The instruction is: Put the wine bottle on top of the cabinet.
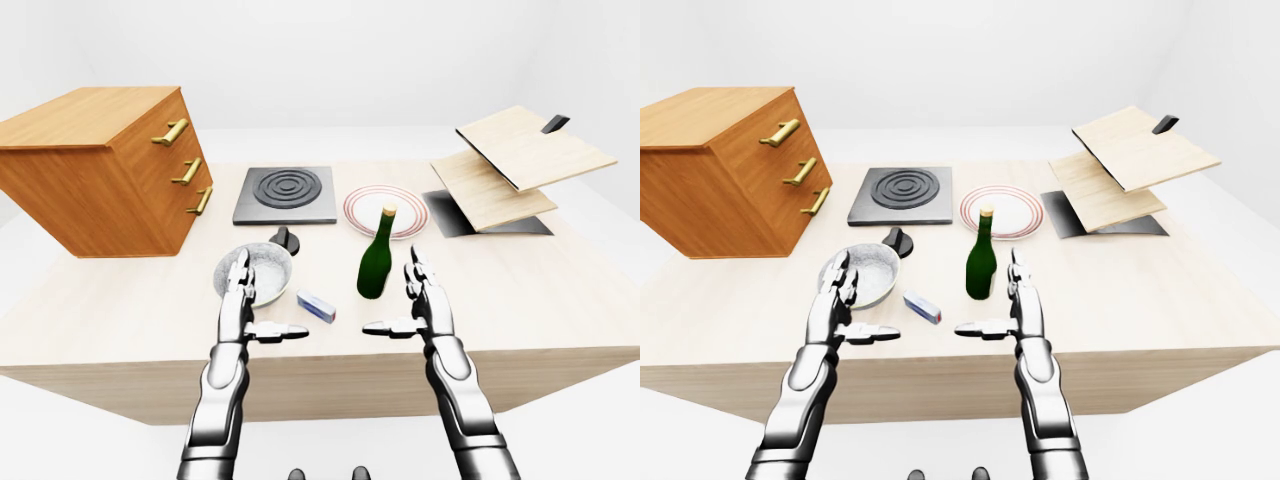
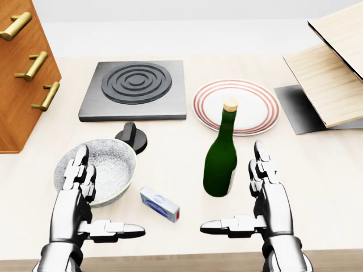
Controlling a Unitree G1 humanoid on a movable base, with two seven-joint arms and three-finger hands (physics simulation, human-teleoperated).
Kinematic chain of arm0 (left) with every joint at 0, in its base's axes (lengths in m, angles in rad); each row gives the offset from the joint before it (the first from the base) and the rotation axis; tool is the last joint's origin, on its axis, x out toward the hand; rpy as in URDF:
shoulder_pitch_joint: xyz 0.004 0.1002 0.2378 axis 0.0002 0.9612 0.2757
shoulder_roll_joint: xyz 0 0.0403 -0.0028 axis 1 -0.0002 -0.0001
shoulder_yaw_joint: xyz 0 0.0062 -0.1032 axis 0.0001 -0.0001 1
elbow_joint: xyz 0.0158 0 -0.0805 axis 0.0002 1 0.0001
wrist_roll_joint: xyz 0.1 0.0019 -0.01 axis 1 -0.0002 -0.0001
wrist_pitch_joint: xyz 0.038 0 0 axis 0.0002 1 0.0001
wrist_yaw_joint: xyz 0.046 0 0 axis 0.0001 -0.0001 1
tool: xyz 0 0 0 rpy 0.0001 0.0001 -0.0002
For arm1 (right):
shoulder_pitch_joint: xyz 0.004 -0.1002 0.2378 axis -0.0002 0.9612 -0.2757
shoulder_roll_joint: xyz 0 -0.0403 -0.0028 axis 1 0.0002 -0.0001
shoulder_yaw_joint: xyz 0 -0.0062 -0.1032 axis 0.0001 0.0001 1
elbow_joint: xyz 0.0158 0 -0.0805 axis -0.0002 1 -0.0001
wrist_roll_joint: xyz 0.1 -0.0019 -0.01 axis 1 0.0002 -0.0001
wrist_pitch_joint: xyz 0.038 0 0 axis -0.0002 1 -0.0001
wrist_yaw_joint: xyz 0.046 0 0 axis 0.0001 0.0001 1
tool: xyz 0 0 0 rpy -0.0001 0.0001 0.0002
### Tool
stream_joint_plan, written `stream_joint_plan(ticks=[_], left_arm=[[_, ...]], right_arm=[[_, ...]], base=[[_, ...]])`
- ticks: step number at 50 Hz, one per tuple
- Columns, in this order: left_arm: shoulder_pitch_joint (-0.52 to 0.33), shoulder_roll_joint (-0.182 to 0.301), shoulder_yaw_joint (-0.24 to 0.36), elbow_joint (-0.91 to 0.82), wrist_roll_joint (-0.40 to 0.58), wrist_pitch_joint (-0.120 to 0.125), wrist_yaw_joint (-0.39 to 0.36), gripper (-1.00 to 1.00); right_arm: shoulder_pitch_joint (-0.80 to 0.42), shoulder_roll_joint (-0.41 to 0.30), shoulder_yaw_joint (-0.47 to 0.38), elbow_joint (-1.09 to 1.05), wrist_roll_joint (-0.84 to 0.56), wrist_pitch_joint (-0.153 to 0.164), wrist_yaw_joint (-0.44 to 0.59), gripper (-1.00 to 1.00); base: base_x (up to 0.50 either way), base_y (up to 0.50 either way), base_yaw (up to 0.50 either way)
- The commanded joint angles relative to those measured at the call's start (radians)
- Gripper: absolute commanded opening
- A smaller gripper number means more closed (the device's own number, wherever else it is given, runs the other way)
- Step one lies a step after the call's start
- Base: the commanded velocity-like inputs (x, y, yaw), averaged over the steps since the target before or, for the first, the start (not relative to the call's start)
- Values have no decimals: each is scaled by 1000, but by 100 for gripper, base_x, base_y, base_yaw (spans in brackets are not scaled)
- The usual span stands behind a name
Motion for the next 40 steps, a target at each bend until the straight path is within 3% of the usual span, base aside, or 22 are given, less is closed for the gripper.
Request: stream_joint_plan(ticks=[1,2,8,23,33,36,38,40], left_arm=[[30,4,16,-65,-8,19,-15,100],[35,2,19,-92,-10,38,-22,100],[27,-2,30,-150,-8,86,-30,100],[-14,18,85,-340,-54,86,-32,100],[-83,70,197,-694,-174,86,-7,100],[-43,61,203,-723,-180,86,-21,100],[-107,92,252,-832,-239,86,15,100],[-65,79,253,-821,-238,86,-1,100]], right_arm=[[27,-11,-14,-80,3,36,29,98],[28,-7,-19,-93,-1,44,35,98],[25,1,-31,-156,-19,92,49,98],[18,-3,-34,-371,-52,92,69,98],[-30,-20,-28,-802,-127,92,105,98],[-54,-24,-20,-917,-154,92,121,98],[-65,-25,-11,-970,-174,92,128,98],[-70,-28,-7,-1017,-191,92,137,98]], base=[[0,0,0],[0,0,0],[0,0,0],[0,0,0],[0,0,0],[0,0,0],[0,0,0],[0,0,0]])
